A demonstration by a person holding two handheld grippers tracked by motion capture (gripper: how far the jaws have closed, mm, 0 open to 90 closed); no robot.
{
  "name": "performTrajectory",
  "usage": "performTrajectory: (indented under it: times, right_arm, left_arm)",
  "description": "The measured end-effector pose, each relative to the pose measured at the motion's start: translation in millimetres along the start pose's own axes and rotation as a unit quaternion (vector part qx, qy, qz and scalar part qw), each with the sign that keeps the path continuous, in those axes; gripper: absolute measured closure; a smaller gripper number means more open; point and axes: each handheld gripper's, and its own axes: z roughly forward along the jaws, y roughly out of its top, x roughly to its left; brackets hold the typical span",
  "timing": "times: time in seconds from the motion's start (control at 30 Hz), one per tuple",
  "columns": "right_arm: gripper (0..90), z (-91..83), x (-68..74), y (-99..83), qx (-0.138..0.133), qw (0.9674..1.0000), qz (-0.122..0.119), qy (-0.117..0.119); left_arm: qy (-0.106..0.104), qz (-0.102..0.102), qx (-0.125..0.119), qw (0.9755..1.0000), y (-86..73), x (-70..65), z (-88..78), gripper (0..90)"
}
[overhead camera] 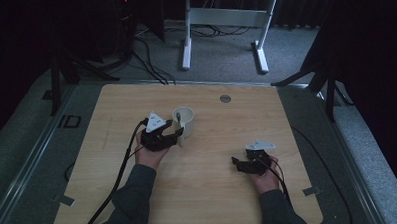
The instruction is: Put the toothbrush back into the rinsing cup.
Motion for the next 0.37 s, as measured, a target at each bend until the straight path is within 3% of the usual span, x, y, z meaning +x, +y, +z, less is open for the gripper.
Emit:
performTrajectory:
  times: [0.37]
  right_arm:
    - [27.9,0.1,0.2,0.0,-0.001,1.0,0.002,0.0]
  left_arm:
    - [0.004,-0.004,0.016,0.9999,-12.6,-0.1,-7.5,40.9]
